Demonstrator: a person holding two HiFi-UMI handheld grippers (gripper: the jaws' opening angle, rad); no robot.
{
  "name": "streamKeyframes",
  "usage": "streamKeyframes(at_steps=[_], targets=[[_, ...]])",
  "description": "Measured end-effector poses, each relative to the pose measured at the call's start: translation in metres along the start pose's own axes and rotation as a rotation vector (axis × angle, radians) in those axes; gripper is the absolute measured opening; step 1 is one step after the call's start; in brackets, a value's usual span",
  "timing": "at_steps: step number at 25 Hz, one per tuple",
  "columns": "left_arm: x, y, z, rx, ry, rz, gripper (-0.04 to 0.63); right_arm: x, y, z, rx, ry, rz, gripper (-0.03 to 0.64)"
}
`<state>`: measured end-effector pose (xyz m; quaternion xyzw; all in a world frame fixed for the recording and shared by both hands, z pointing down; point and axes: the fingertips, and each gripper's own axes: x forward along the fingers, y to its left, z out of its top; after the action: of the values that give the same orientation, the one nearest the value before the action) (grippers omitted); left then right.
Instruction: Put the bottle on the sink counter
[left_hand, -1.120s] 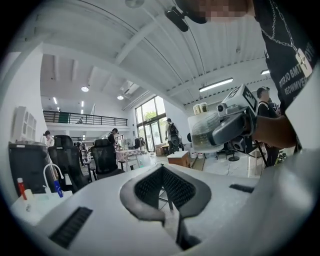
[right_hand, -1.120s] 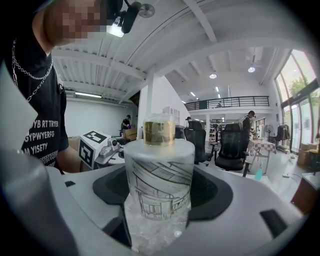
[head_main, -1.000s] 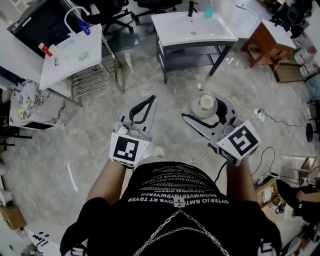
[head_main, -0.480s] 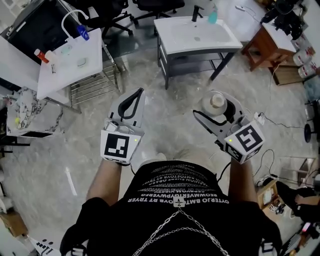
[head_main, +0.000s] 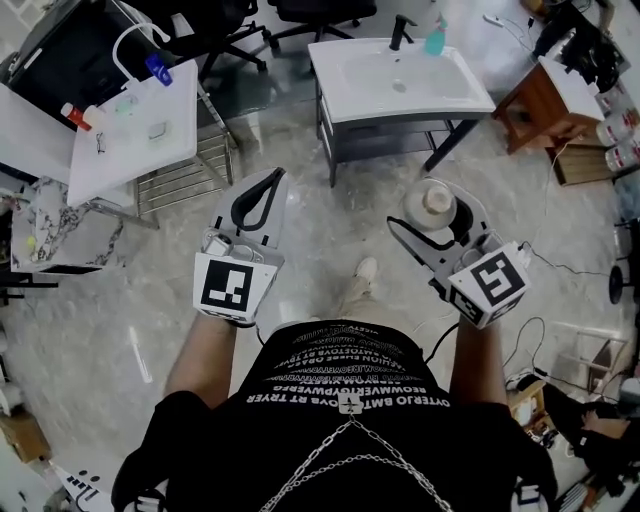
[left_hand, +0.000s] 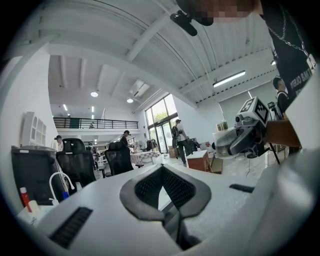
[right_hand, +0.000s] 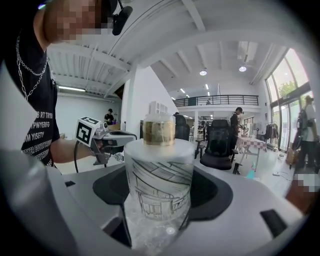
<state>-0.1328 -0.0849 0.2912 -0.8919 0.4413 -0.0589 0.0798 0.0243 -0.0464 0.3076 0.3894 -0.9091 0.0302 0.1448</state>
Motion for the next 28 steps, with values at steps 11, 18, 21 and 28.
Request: streamKeyframes(at_steps=[11, 18, 21, 28], targets=[[0.129, 0.03, 0.014, 0.002, 0.021, 0.088, 0.005, 0.057, -0.131, 0.02, -0.02, -0.008, 0.11, 0.333], [0.196, 0.024, 0.014, 0.025, 0.025, 0.144, 0.005, 0.069, -0.2, 0.021, -0.039, -0.038, 0.183, 0.333], [0.213, 0.02, 0.01, 0.008, 0.046, 0.16, 0.005, 0.073, -0.218, 0.019, -0.054, -0.037, 0.211, 0.333], [0.243, 0.027, -0.003, 0.017, 0.101, 0.169, 0.005, 0.105, -0.253, 0.014, -0.033, -0.037, 0.239, 0.333]])
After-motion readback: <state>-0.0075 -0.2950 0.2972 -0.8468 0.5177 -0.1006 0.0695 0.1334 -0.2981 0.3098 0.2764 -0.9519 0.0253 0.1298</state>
